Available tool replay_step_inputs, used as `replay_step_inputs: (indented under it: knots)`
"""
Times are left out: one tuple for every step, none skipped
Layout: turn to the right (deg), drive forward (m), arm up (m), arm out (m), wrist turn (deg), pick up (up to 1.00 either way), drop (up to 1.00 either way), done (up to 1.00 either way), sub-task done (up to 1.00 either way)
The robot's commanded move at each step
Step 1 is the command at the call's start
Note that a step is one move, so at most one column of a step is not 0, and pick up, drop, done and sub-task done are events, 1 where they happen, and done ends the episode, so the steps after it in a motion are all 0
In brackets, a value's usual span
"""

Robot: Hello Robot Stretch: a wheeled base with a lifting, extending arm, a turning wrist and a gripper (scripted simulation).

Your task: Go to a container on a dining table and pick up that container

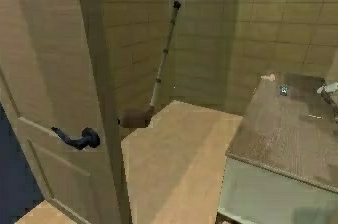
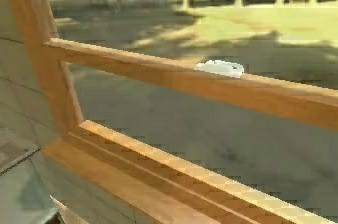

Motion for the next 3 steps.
replay_step_inputs:
  knots:
    - [-45.0, 0.00, 0.00, 0.00, 0.0, 0.00, 0.00, 0.00, 0.00]
    - [-12.0, 0.00, 0.00, 0.00, 0.0, 0.00, 0.00, 0.00, 0.00]
    - [0.0, 1.00, 0.00, 0.00, 0.0, 0.00, 0.00, 0.00, 0.00]
